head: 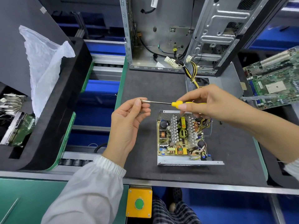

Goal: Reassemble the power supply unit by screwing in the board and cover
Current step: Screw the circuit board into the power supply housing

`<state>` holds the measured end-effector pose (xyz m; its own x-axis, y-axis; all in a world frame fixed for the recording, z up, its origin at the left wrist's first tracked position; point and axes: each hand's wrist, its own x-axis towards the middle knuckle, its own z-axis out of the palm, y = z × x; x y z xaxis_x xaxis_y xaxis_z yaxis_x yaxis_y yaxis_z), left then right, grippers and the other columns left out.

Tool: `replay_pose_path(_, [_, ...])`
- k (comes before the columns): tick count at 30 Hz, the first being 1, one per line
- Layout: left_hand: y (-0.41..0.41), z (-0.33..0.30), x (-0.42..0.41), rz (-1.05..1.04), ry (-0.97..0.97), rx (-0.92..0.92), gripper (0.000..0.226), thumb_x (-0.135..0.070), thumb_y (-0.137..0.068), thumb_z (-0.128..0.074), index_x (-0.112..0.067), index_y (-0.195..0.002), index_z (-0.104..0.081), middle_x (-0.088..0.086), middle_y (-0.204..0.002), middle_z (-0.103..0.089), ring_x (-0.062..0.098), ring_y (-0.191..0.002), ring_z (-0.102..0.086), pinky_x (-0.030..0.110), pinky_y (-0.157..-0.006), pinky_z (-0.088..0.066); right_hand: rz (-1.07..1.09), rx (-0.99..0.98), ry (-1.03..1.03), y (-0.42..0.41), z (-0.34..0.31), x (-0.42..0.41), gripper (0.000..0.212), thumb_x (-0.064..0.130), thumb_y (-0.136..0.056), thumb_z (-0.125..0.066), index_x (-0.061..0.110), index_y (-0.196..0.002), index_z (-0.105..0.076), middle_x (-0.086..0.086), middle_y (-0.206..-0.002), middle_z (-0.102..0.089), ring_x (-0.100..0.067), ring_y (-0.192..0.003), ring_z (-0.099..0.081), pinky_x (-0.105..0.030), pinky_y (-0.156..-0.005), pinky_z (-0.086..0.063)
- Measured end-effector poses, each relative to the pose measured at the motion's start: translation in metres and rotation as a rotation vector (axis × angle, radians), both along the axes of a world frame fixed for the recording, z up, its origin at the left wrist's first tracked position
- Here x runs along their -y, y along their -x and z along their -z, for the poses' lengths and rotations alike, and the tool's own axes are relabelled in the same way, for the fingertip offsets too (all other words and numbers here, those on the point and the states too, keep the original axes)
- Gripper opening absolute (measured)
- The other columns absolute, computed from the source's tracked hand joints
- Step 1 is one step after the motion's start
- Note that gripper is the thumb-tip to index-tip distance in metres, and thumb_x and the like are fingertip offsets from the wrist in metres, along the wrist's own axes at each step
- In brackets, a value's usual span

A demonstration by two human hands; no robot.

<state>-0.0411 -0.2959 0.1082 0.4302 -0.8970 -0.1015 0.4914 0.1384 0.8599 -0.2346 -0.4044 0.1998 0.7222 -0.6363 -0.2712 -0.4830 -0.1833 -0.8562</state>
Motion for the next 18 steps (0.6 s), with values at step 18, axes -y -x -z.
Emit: replay_pose_path(18, [0.0,0.023,-0.002,0.121,-0.057,0.072,0.03,-0.018,-0.089,-0.057,-0.002,-0.112,-0.068,0.008,-0.09,-0.074,0.014,-0.081,-0.069,0.023,-0.076,-0.056,-0.061,-0.188,0.175,-0.002,-0.022,0.008,0.013,0.036,-0.08,-0.069,0.028,-0.088,-0.075,0.014,-0.051,-0.056,-0.001,-0.041,-0.04,-0.007,-0.041,-0.029])
